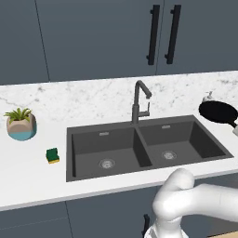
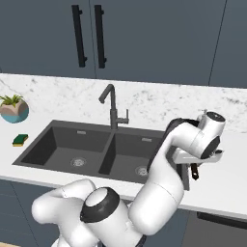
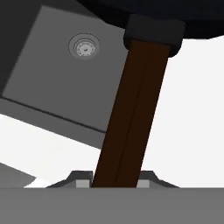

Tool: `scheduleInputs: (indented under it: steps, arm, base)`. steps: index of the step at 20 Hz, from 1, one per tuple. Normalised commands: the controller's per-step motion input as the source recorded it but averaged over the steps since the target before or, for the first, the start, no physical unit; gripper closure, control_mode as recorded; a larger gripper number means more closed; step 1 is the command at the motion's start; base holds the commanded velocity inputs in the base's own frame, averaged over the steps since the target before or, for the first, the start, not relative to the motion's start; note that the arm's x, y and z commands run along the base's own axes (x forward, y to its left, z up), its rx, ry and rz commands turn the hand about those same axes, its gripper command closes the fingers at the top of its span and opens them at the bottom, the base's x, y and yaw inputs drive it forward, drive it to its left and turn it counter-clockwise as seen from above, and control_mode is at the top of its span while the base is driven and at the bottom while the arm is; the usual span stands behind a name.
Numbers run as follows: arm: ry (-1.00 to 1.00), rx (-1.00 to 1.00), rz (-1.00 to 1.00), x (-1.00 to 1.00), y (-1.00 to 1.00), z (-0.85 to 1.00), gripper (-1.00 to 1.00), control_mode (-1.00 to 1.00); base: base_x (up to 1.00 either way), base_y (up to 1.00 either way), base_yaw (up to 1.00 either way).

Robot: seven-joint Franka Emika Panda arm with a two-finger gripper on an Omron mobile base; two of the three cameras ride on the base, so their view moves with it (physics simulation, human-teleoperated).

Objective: Pick the pan and sponge and place them into the sink. Then turn on the water.

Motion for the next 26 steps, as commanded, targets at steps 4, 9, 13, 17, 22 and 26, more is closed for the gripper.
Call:
scheduleInputs:
  steps: [4, 9, 13, 17, 22, 26]
  arm:
    - [-0.10, 0.00, 0.19, -0.18, 0.48, 0.00, 1.00, -1.00]
    - [0.00, -0.10, 0.32, -0.11, 0.11, 0.00, 1.00, -1.00]
    - [0.00, -0.11, 0.41, 0.00, 0.06, 0.00, 1.00, -1.00]
    - [0.00, -0.06, 0.34, 0.00, 0.22, -0.01, 1.00, -1.00]
    - [0.00, 0.00, 0.15, 0.00, 0.40, -0.02, 1.00, -1.00]
    - [0.00, 0.00, 0.01, 0.01, 0.51, -0.01, 1.00, -1.00]
  base:
    - [0.00, 0.00, 0.00]
    - [0.00, 0.00, 0.00]
    - [0.00, 0.00, 0.00]
    - [0.00, 0.00, 0.00]
    - [0.00, 0.00, 0.00]
    - [0.00, 0.00, 0.00]
